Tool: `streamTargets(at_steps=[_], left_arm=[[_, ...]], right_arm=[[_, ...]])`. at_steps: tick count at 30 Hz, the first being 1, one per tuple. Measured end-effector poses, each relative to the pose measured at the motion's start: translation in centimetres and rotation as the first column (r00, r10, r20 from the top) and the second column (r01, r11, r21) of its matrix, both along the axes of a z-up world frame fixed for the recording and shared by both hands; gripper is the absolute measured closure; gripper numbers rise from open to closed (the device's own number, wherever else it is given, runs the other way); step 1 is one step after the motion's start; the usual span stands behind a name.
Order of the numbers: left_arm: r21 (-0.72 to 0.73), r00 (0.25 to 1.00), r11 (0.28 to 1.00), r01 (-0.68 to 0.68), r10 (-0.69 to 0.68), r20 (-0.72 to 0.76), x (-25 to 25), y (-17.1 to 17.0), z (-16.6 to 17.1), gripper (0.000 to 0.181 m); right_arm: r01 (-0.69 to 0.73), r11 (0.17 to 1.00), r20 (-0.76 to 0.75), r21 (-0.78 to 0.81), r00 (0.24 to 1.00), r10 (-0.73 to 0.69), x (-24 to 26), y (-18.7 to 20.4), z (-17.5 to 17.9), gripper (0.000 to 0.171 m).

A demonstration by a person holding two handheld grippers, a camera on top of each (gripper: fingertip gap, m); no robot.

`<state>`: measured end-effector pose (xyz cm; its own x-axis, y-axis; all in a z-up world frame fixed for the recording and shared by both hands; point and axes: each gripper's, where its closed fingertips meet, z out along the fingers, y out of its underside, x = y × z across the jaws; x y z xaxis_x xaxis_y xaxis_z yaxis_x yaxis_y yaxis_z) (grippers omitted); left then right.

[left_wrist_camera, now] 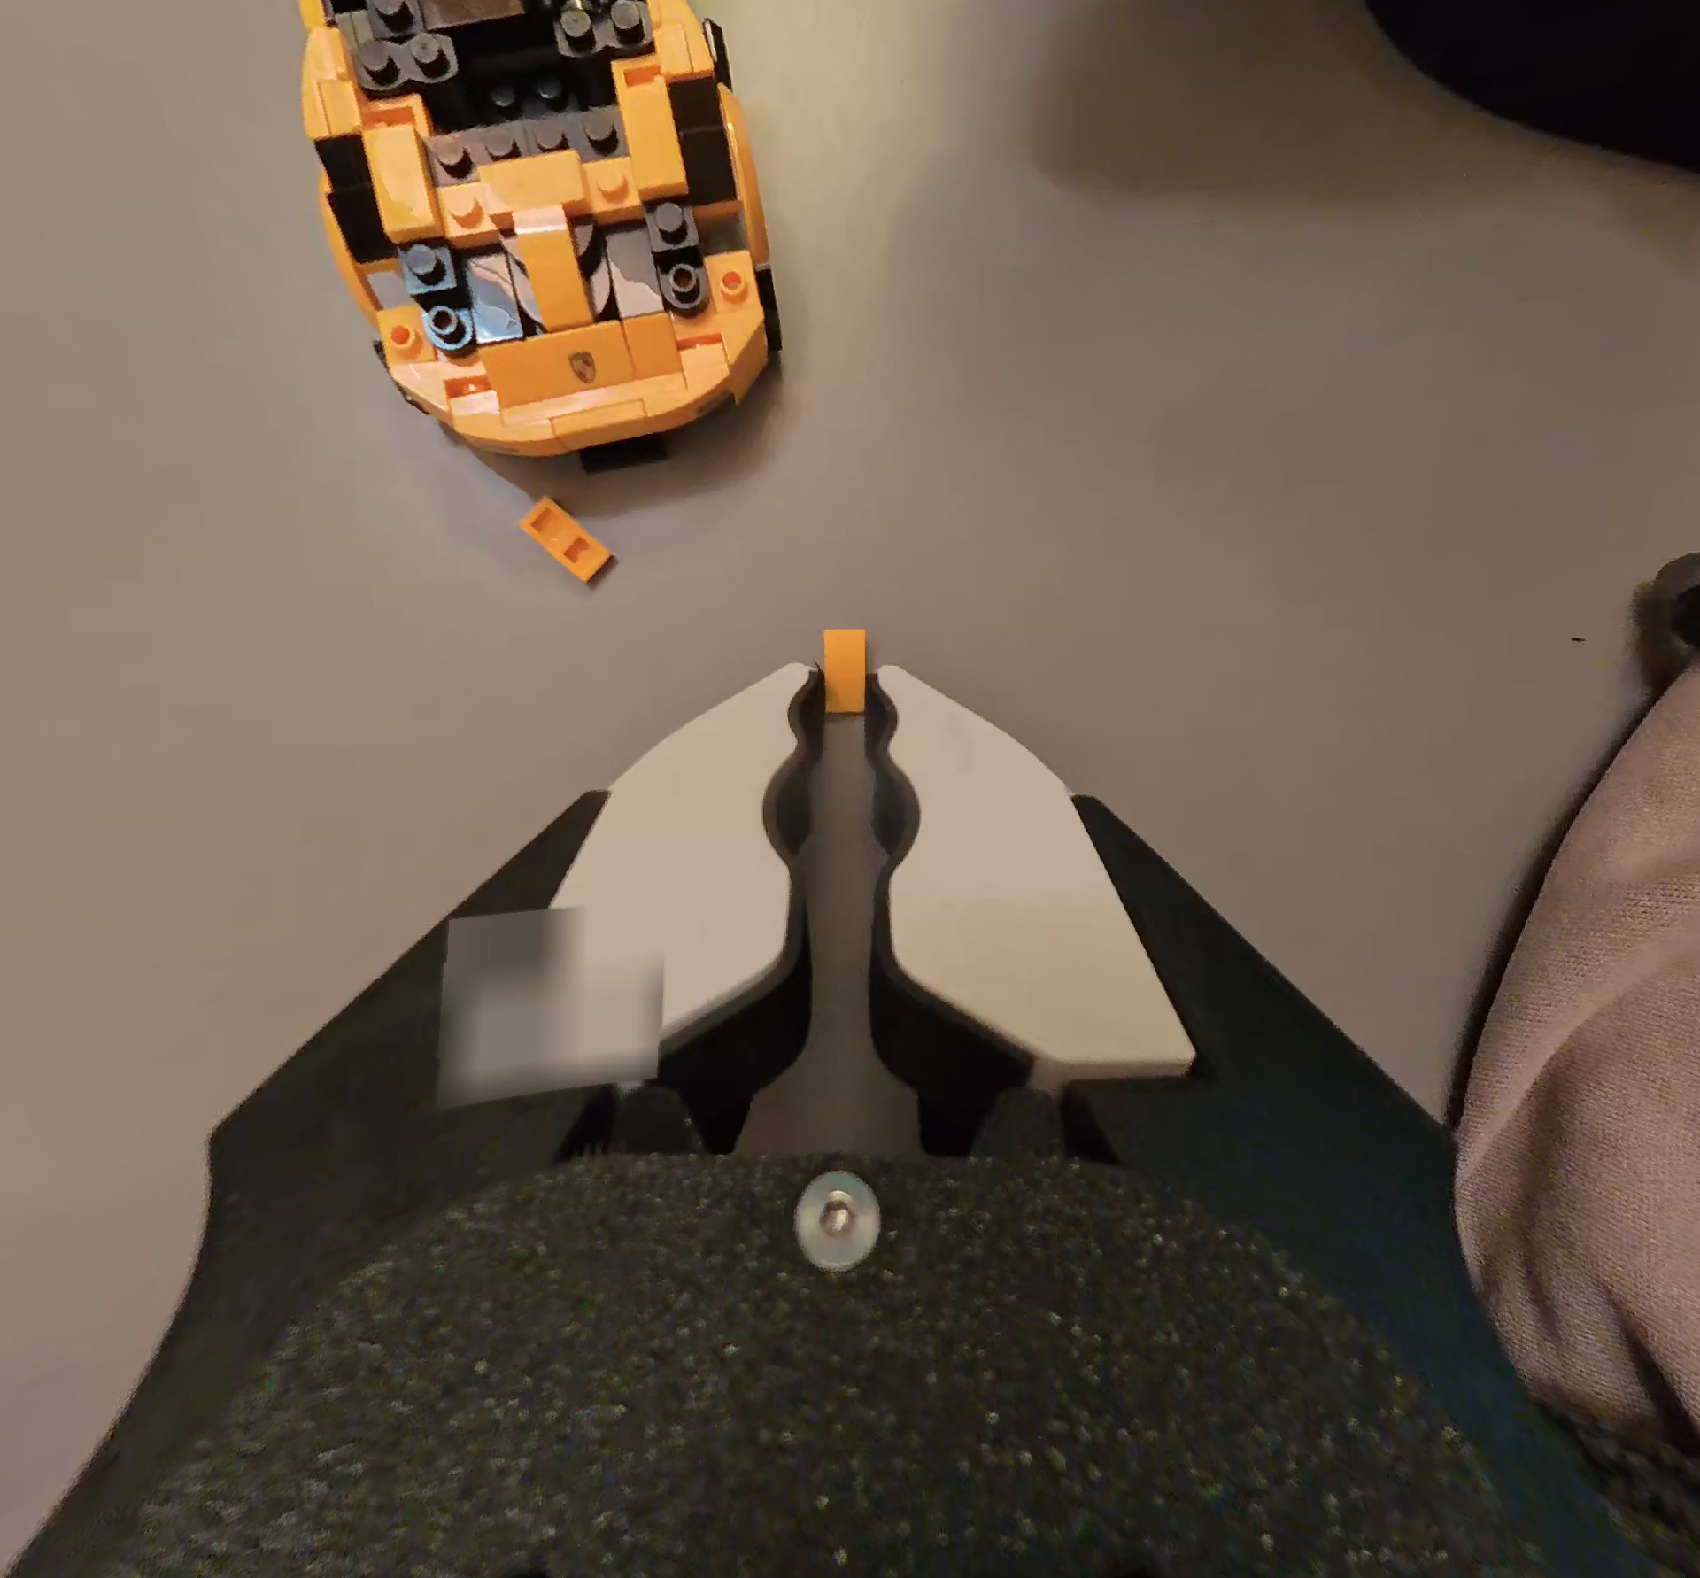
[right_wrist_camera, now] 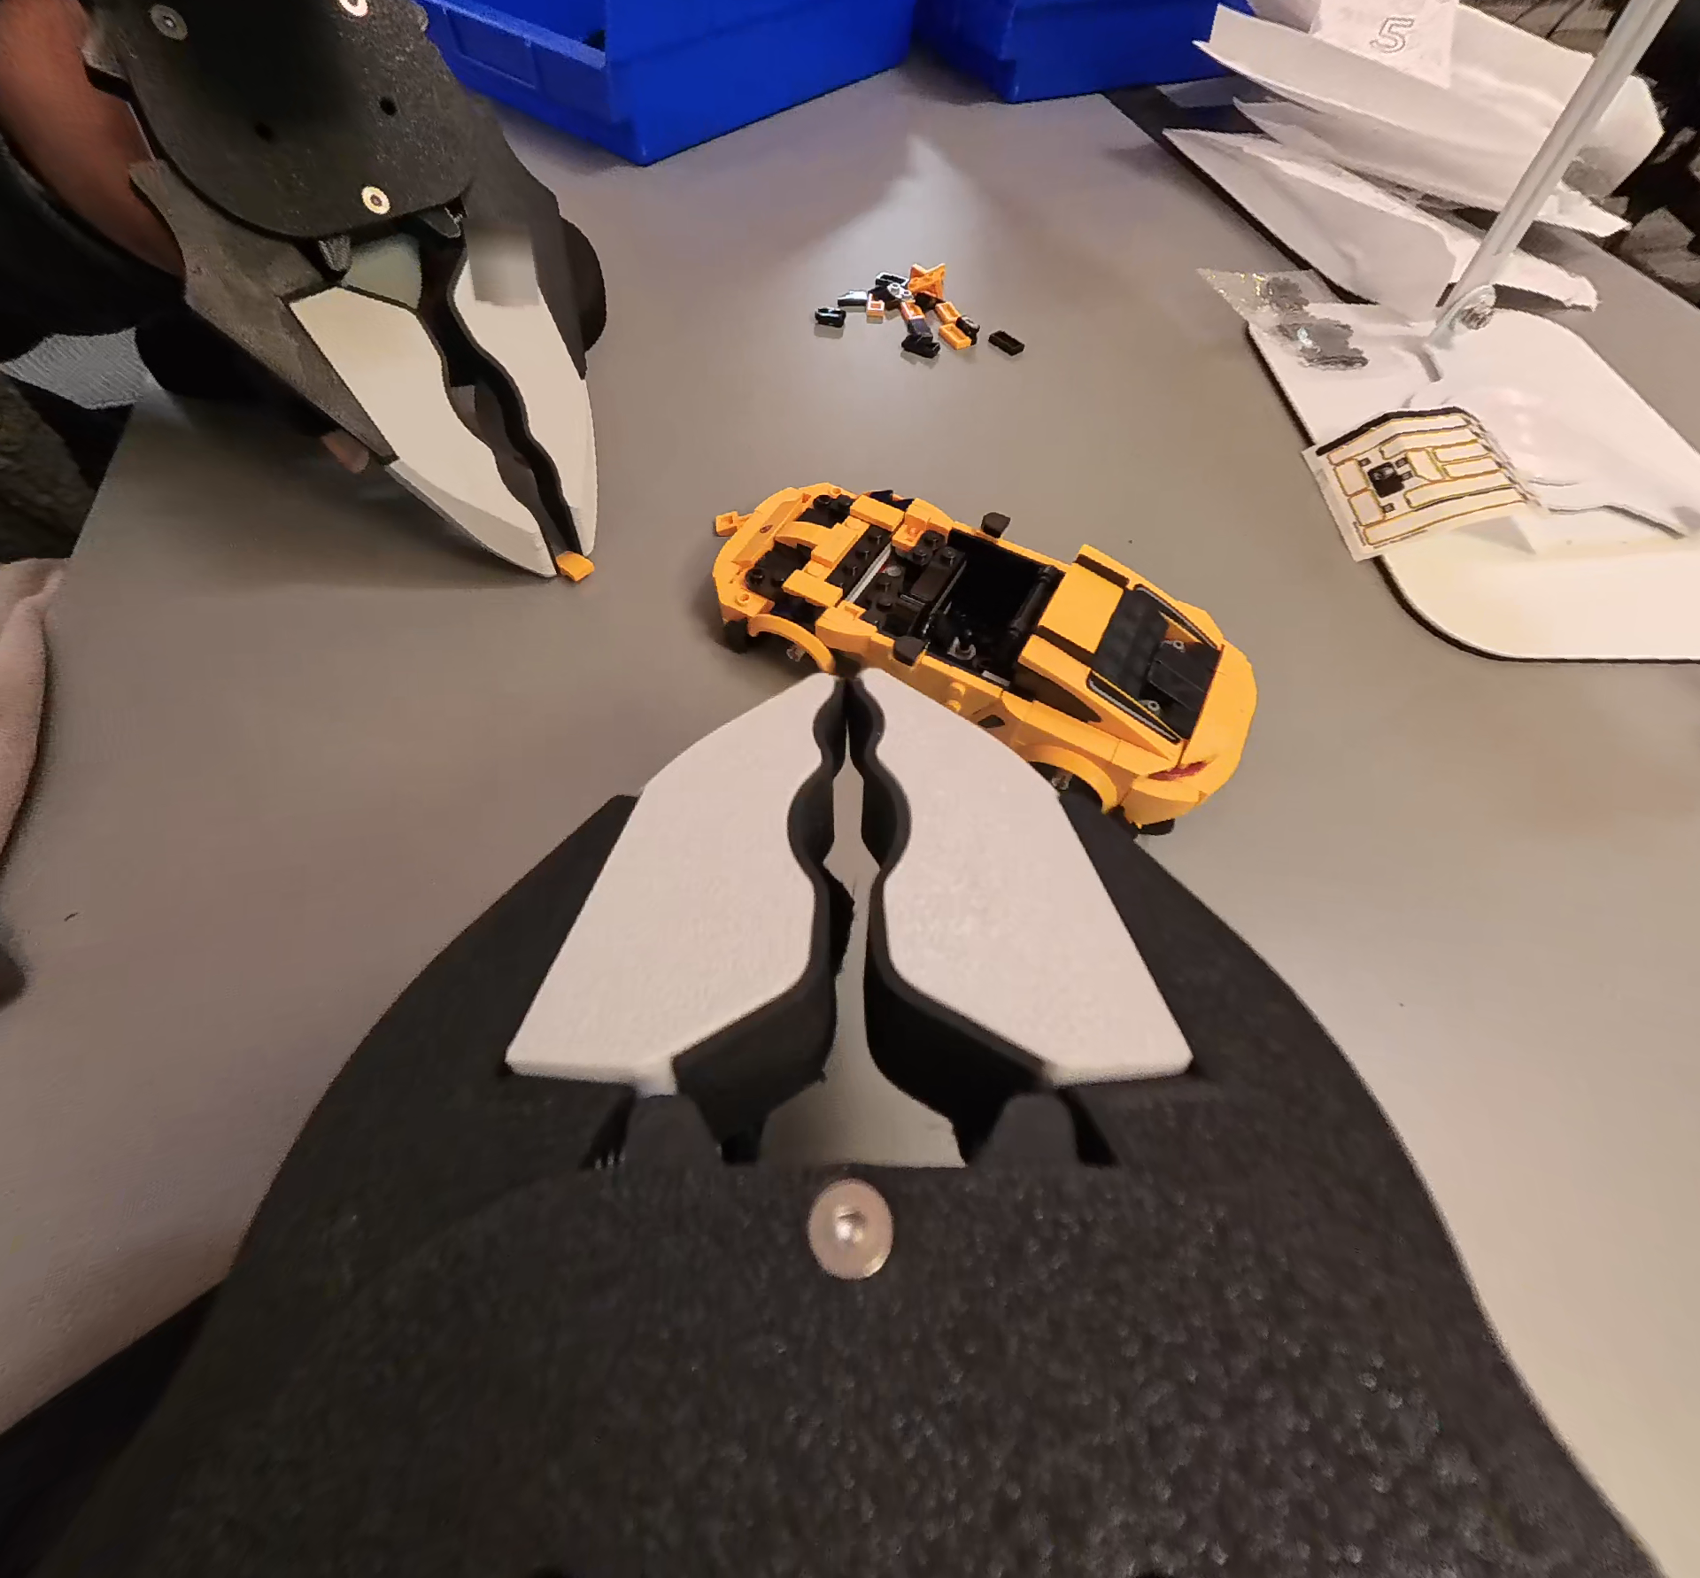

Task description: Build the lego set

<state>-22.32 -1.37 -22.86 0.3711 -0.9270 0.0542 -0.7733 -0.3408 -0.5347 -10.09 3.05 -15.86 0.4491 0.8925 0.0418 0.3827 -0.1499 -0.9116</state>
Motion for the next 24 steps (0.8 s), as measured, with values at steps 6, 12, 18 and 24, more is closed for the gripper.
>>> streamTargets(at_steps=[6, 12, 18, 24], left_arm=[[0.027, 0.991, 0.997, -0.068, 0.064, 0.113, 0.3, 2.0, 1.1, 0.174], [0.063, 0.979, 0.989, -0.134, 0.122, 0.162, 1.1, 5.6, 2.9, 0.174], [0.074, 0.984, 0.989, -0.125, 0.114, 0.14, 2.8, 7.7, 2.9, 0.174], [0.074, 0.987, 0.991, -0.115, 0.106, 0.12, 3.7, 8.3, 2.5, 0.174]], right_arm=[[0.035, 0.999, -0.012, -0.012, 0.999, -0.035, 0.5, 0.7, -0.5, 0.171], [0.054, 0.998, -0.021, -0.03, 0.998, -0.055, 0.7, 1.2, -0.9, 0.171], [0.05, 0.998, -0.004, -0.028, 0.999, -0.05, 0.6, 1.1, -1.4, 0.171], [0.042, 0.999, 0.015, -0.021, 0.999, -0.041, 0.5, 0.9, -1.7, 0.171]])
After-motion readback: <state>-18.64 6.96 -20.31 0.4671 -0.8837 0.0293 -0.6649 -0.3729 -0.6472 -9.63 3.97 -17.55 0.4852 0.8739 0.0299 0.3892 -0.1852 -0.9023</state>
